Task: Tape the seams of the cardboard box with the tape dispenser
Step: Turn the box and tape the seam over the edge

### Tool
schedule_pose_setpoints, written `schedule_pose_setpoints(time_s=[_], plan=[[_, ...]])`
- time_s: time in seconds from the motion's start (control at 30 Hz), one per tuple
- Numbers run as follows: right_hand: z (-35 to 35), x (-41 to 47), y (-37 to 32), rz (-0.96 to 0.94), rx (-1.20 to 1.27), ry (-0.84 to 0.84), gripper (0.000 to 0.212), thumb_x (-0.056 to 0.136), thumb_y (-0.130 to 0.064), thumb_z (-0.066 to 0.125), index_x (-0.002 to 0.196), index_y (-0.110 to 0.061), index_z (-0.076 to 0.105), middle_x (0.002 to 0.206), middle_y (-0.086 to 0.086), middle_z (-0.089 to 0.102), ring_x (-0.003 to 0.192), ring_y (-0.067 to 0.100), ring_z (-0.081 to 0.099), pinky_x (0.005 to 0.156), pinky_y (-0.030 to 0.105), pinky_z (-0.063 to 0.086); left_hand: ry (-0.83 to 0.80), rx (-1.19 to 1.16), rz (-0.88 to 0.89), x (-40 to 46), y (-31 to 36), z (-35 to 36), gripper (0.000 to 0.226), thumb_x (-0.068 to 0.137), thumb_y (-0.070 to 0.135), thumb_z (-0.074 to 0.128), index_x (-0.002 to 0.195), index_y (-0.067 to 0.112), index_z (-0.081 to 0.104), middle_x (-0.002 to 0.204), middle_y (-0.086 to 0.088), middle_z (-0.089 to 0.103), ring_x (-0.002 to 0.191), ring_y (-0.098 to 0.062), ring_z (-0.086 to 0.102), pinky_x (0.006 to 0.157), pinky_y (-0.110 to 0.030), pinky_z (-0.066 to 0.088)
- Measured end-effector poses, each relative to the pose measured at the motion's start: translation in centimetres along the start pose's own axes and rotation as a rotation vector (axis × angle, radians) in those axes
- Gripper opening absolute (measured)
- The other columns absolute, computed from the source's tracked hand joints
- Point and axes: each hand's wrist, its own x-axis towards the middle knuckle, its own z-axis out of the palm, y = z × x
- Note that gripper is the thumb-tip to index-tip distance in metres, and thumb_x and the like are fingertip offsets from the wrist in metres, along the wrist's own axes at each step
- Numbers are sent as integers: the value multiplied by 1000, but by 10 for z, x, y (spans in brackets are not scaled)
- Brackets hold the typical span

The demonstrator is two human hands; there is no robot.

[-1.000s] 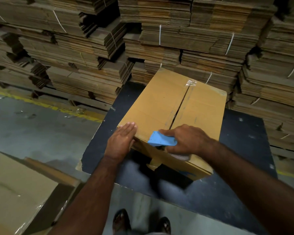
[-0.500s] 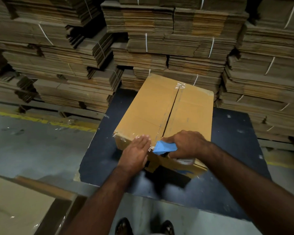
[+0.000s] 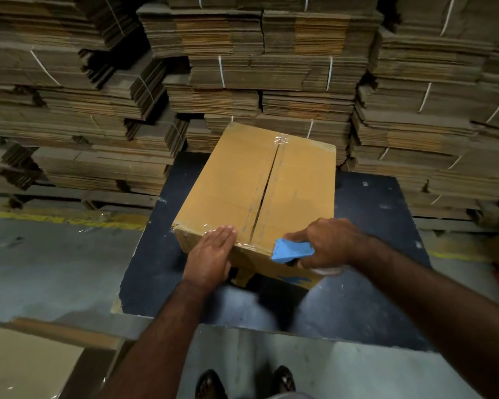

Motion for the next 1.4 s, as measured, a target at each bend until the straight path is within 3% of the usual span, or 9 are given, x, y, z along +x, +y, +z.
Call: schedule_pose_setpoints(time_s=[0.17, 0.33, 0.5, 0.67, 0.83, 1.0, 1.17, 1.33, 1.4], plan=[[11, 7, 1, 6, 2, 16, 74, 78, -67, 56, 146, -45, 35, 123, -9, 62, 106, 16, 57, 83, 41, 53, -14, 22, -58, 2, 23, -1, 78, 93, 31, 54, 157, 13, 13, 164, -6, 11, 151, -21, 8, 122, -34, 0], [12, 9, 1, 13, -33, 64, 75, 75, -67, 57, 144, -49, 36, 122, -7, 64, 108, 20, 60, 84, 41, 53, -47, -63, 148, 10, 57, 8, 78, 70, 17, 72, 143, 7, 46, 149, -12, 46, 138, -27, 44, 118, -39, 16], [25, -21, 22, 0, 45, 97, 74, 81, -72, 51, 148, -51, 27, 117, -1, 62, 108, 22, 58, 74, 32, 42, -46, -58, 156, 12, 51, 6, 79, 61, 8, 73, 138, 11, 53, 145, -8, 53, 131, -23, 52, 115, -37, 28], [38, -58, 45, 58, 96, 63, 71, 83, -69, 52, 147, -53, 26, 116, -2, 60, 109, 21, 58, 82, 34, 46, -38, -26, 135, 9, 61, 2, 79, 69, 8, 75, 143, 14, 48, 149, -5, 48, 135, -20, 47, 117, -35, 19], [40, -42, 41, 17, 4, 100, 69, 81, -67, 52, 145, -51, 33, 121, -6, 63, 106, 20, 62, 80, 37, 52, -22, 29, 126, 11, 70, 1, 74, 72, 17, 71, 142, 7, 47, 148, -12, 47, 135, -27, 46, 116, -39, 26], [45, -41, 41, 12, -2, 128, 70, 77, -68, 54, 142, -51, 37, 116, -7, 66, 103, 19, 64, 78, 37, 55, -43, -21, 255, 4, 117, 20, 84, 64, 17, 72, 142, 1, 46, 149, -16, 45, 138, -29, 43, 115, -46, 33], [48, -60, 56, -11, 34, 144, 71, 83, -67, 52, 147, -51, 26, 111, 0, 61, 102, 22, 61, 75, 35, 49, -11, -15, 289, 4, 109, 22, 88, 61, 5, 71, 144, 3, 45, 151, -12, 43, 139, -26, 42, 116, -43, 32], [66, -96, 90, 75, 76, 43, 73, 87, -69, 48, 150, -52, 16, 110, 1, 57, 91, 17, 50, 77, 32, 46, -19, 0, 265, 5, 112, 24, 87, 65, 6, 74, 146, 6, 43, 153, -10, 41, 140, -24, 40, 117, -43, 29], [68, -92, 88, 56, 45, 44, 73, 86, -69, 49, 150, -51, 17, 115, 1, 58, 98, 19, 55, 79, 34, 47, -14, 5, 246, 5, 117, 23, 86, 64, 8, 75, 145, 7, 45, 151, -10, 44, 139, -24, 43, 116, -43, 29]])
